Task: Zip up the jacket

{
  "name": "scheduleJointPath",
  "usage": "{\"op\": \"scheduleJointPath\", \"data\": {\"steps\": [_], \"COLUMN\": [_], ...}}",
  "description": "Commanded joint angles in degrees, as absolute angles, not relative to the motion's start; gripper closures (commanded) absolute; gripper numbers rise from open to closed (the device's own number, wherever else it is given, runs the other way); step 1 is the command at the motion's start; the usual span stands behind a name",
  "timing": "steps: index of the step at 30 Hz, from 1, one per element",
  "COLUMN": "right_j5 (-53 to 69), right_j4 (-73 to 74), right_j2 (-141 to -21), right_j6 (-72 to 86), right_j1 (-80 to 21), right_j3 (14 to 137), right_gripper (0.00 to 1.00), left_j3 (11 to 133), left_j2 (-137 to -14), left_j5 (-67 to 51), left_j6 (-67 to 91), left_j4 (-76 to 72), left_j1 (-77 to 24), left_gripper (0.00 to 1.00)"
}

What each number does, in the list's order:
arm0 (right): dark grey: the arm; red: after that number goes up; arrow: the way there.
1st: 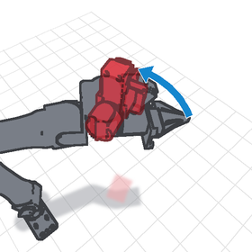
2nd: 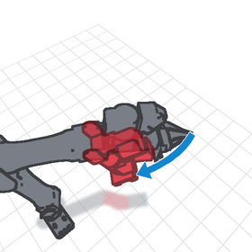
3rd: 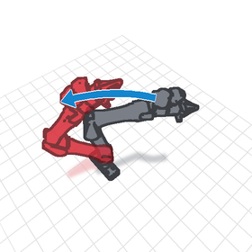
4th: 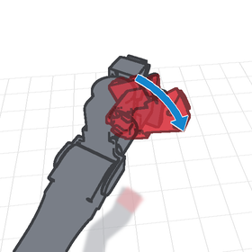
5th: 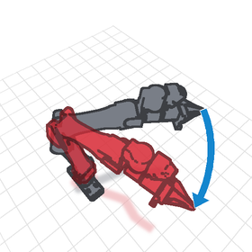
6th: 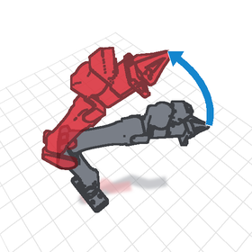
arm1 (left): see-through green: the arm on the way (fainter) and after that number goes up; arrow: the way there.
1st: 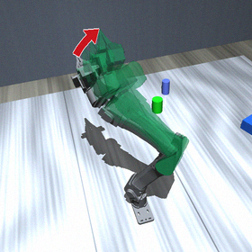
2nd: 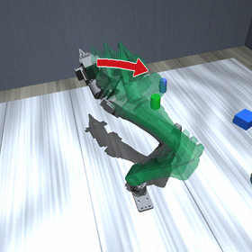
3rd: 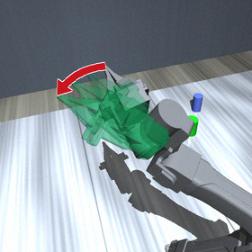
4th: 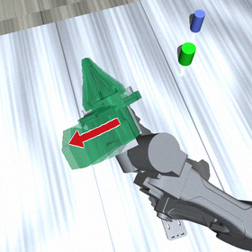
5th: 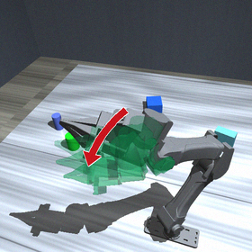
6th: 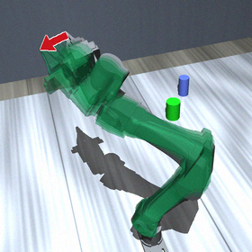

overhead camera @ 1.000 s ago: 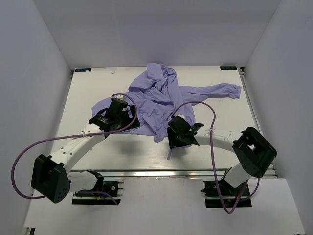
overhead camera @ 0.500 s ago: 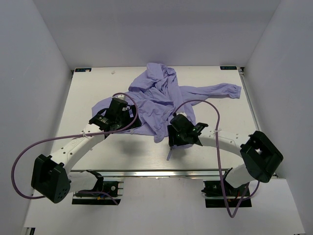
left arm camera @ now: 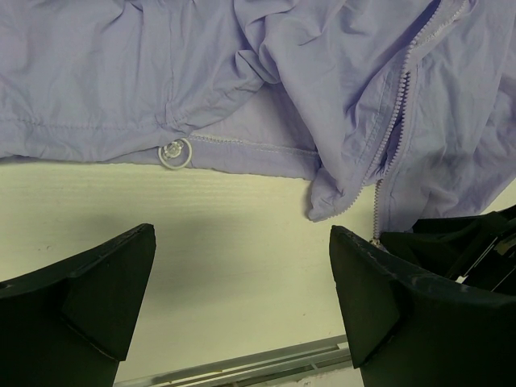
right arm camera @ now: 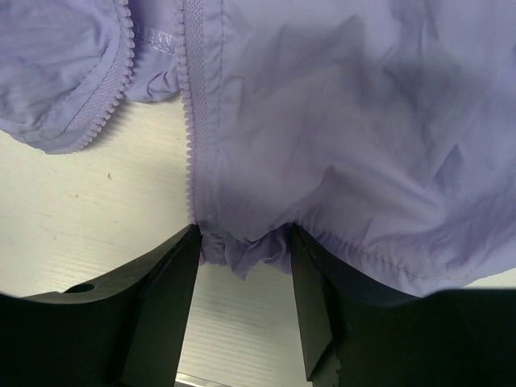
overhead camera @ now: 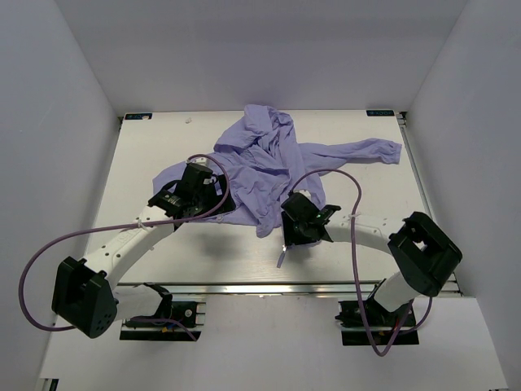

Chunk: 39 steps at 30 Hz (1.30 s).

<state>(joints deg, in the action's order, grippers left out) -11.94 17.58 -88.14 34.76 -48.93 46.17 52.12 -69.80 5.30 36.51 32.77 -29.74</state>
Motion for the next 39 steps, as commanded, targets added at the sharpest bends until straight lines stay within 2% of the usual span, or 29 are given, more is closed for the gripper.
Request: {"op": "scheduleJointPath", "data": {"steps": [1, 3, 8, 15, 24, 25, 26, 28, 36, 39], "right_j5": [-13.09, -13.45, -16.52, -18.8, -23.64, -23.9, -24.34, -24.52, -17.93, -16.97], "right_j4": [17.67, 17.84, 21.0, 22.41, 26.45, 26.89, 27.24, 27.42, 18.2, 17.93], "right_j2": [-89.73, -90.44, -94.3, -96.68, -101.86, -102.74, -103.01, -102.75, -87.92, -82.56], "right_j6": [36.03, 36.39, 38.32, 39.99, 40.96, 40.96, 41.13, 41.22, 38.23, 37.97], "right_j1": [-48.87, -48.87, -48.95, -50.09, -54.05, -54.4, -54.58, -54.75, -53.09, -51.68], "right_j3": [44.56, 44.47, 45.7, 45.44, 48.42, 48.95, 49.83, 49.92, 44.75, 43.34], "right_gripper": [0.47, 0.5, 0.51, 0.45, 0.59, 0.64, 0.74, 1.0, 1.0, 1.0], "left_j3": [52.56, 52.91, 53.96, 55.81, 57.39, 57.39, 57.57, 57.83, 55.56, 55.72], "left_j2": [-68.82, -68.91, -69.34, -70.05, -70.93, -71.01, -71.02, -71.28, -73.82, -77.16], "left_j5": [4.92, 5.1, 5.8, 7.65, 9.58, 9.58, 9.58, 9.14, -2.09, -5.1], "left_j6": [36.65, 36.65, 36.39, 36.04, 36.12, 36.12, 36.12, 35.86, 30.78, 27.09], "left_j4": [32.69, 33.05, 33.84, 36.3, 37.7, 37.71, 37.88, 37.88, 33.23, 32.34], "left_j1": [-29.88, -29.88, -29.88, -29.88, -29.88, -29.88, -29.88, -29.88, -31.55, -37.33], "left_gripper": [0.02, 0.02, 0.02, 0.02, 0.02, 0.02, 0.02, 0.02, 0.02, 0.02]}}
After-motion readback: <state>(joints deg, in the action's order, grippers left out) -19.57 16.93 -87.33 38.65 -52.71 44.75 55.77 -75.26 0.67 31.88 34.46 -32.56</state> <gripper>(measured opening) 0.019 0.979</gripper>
